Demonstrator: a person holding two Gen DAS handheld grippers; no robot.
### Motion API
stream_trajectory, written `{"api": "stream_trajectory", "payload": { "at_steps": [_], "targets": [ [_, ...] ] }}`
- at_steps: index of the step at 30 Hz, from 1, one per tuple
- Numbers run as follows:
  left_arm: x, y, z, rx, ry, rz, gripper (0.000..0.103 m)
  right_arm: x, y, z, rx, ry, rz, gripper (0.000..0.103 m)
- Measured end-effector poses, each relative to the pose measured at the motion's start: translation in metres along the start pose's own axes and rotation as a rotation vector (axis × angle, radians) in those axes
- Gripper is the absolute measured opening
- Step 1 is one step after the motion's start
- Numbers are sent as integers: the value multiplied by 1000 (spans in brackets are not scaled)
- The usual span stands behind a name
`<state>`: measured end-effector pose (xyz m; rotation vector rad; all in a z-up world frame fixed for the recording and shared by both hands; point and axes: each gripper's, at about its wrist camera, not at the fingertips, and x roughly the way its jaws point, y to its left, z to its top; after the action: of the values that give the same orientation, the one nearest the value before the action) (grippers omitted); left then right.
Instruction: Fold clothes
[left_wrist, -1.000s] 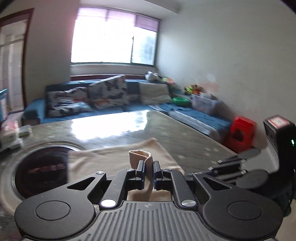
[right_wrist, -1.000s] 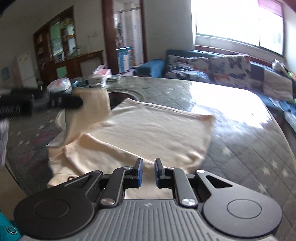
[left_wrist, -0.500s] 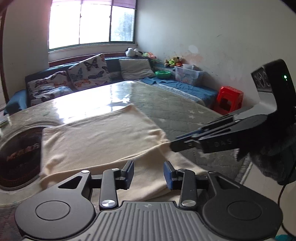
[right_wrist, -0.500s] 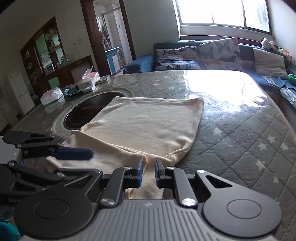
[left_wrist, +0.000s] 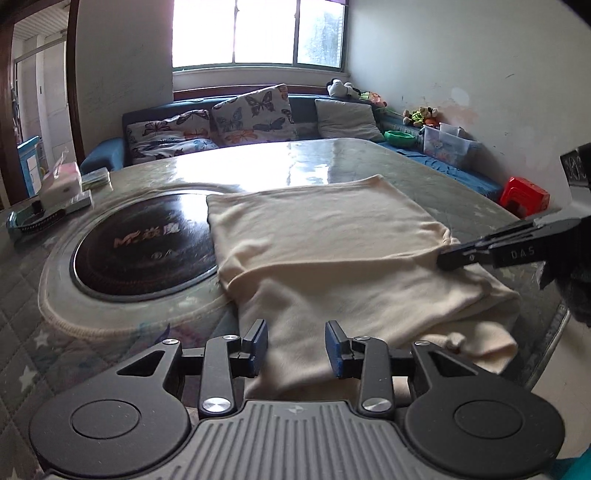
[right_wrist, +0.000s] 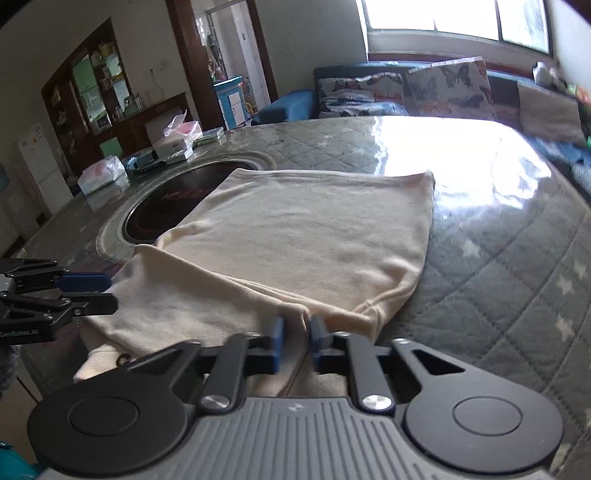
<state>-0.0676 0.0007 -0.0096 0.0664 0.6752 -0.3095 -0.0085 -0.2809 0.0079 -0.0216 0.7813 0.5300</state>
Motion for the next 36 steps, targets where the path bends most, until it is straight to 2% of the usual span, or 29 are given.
{"api": "stream_trajectory", "payload": {
  "at_steps": [4, 10, 14, 16, 20, 23, 26, 31, 36],
  "targets": [
    [-1, 3, -3, 23, 20, -12, 36, -8, 4, 8, -13, -30, -29, 7],
    [0, 7, 20, 30, -24, -13, 36, 1, -2, 6, 7, 16, -53, 11],
    [14, 10, 37, 29, -47, 1, 34, -13, 7, 9, -68, -43, -91, 12],
    [25, 10, 42, 29, -33, 9, 29, -18, 15, 11, -112, -66, -85, 13],
    [45, 7, 44, 58, -3, 18, 29, -13, 24, 7, -169, -48, -37, 13],
    [54, 7, 41, 81, 9, 21, 30, -6, 26, 2, -189, -19, -35, 13],
    [53, 7, 41, 84, 9, 19, 30, -3, 22, -2, -178, 6, -51, 12],
    [50, 2, 43, 104, -2, 22, 30, -12, 21, 7, -170, -33, -49, 12],
    [46, 0, 43, 120, 1, 37, 31, 4, 19, 9, -167, -2, -64, 13]
  ]
}}
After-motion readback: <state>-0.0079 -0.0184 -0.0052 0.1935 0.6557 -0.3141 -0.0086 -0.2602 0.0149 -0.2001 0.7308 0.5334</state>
